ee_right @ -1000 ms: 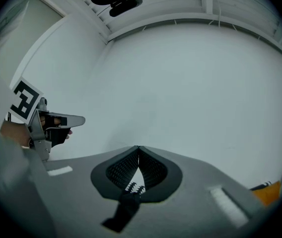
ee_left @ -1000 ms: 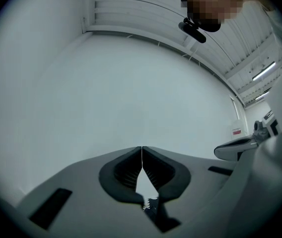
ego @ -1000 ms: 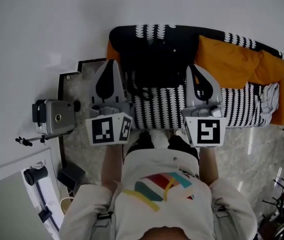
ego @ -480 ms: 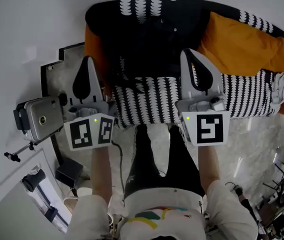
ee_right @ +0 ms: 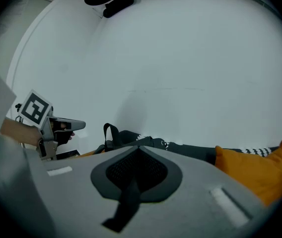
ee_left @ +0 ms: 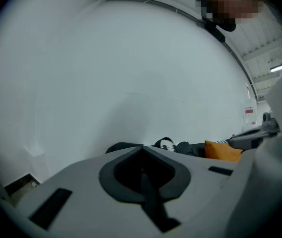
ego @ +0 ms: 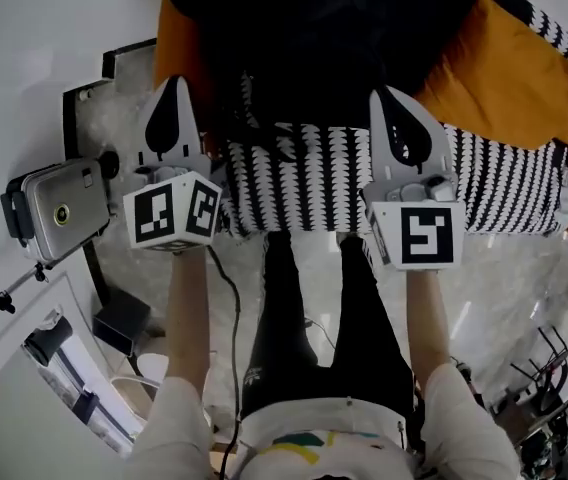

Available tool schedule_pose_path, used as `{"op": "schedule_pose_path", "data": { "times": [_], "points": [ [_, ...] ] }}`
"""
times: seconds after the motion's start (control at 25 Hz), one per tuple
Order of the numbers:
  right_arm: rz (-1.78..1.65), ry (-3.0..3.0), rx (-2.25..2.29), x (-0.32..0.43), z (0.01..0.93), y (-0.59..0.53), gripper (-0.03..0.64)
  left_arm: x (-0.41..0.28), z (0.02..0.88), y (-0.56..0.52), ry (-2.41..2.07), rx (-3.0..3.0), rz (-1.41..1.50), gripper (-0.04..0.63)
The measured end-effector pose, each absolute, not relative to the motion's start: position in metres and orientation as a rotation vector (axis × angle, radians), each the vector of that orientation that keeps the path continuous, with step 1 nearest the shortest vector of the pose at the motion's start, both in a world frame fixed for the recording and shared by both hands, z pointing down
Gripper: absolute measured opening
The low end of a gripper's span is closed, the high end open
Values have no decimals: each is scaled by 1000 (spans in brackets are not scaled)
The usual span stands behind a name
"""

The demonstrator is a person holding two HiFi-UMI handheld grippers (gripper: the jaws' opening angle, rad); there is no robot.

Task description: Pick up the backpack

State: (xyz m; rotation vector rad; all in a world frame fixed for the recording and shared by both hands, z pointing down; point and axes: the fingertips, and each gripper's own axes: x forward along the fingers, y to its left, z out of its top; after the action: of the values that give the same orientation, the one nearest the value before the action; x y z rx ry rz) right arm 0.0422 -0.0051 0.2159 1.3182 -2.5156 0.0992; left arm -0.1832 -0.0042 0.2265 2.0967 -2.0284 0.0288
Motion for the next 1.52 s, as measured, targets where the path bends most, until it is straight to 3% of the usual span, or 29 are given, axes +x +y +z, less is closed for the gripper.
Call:
{"op": "schedule_pose_path", "data": {
  "times": [0.28,0.4,0.52,0.6,0.72,1.04,1.52],
  "points": [
    [147,-2475,1276,23,247,-22,5,-219,281,-36,-2012,2036,90,17],
    [251,-2437,1310,21,266,-34,5,-219,302,-44,-1934,2044,74,104],
    [275,-2450,1312,18,278,-43,5,-204,318,-50,-1855,2095,107,145],
    [263,-2445,1272,13,288,-48,149,-192,329,-57,-1799,2125,135,183],
    [223,-2396,1226,5,298,-53,179,-186,335,-66,-1738,2141,109,238],
    [260,-2334,1177,4,331,-47,264,-174,338,-47,-1562,2237,-37,262],
    [252,-2327,1153,7,331,-59,267,-139,343,-77,-1397,2275,16,262]
  ]
}}
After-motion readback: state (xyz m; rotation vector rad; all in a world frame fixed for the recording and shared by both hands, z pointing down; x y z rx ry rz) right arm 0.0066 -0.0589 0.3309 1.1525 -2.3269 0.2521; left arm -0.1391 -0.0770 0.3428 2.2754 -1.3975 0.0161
